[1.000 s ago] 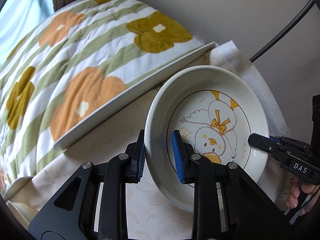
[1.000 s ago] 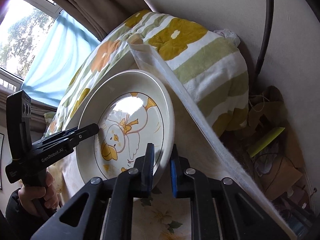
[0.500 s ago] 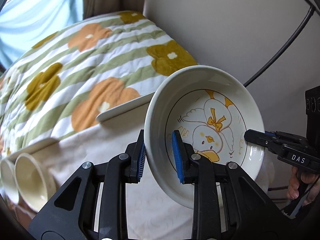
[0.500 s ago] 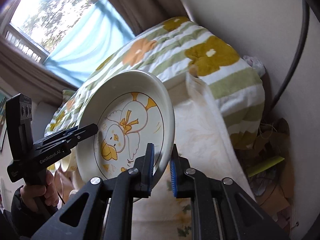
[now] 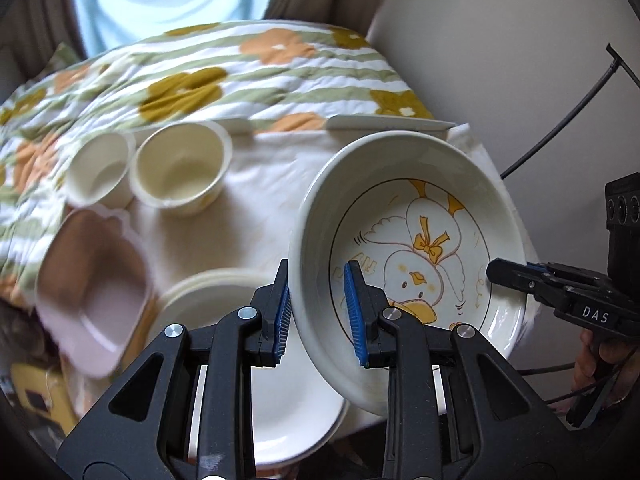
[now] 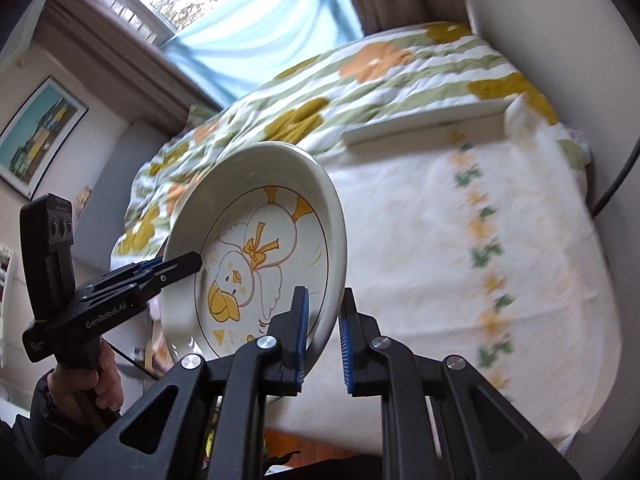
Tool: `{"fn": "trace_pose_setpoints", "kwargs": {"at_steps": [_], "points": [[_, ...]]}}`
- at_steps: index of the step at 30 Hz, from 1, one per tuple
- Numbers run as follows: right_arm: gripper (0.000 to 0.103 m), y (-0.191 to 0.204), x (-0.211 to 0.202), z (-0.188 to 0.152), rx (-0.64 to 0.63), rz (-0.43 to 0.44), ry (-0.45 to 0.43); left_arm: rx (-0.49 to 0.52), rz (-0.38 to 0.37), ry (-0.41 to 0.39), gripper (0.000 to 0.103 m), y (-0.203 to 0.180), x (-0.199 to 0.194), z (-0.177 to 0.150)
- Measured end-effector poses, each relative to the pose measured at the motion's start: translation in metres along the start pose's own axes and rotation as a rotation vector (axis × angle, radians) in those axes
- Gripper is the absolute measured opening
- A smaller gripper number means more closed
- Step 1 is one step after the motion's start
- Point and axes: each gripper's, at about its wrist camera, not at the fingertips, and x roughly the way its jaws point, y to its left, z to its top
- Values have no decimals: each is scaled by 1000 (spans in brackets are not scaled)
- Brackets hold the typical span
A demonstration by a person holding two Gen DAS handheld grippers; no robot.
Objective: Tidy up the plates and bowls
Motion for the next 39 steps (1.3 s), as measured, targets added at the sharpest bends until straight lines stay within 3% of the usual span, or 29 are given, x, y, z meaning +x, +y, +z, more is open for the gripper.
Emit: {"fn": "trace_pose_setpoints", "kwargs": {"at_steps": [4,10,16,21,31,39], "points": [[14,27,30,-21,-48,36,70,-51,54,2,22,38,-15,-32],[14,46,72,-32,-108,62,138,-128,97,43,22,84,-7,-72],[14,55,99,-34,-149,46,180,-211,95,73,22,103,16,-99],[14,53,104,-30,-159,41,197,-247,94,95,22,109,29,-102],[14,56,110,-28,-192,41,210,-217,174,115,22,104,35,-102],[13,63,114,-29,-263,0,205,-74,357,106,23,79,36,-99]]}}
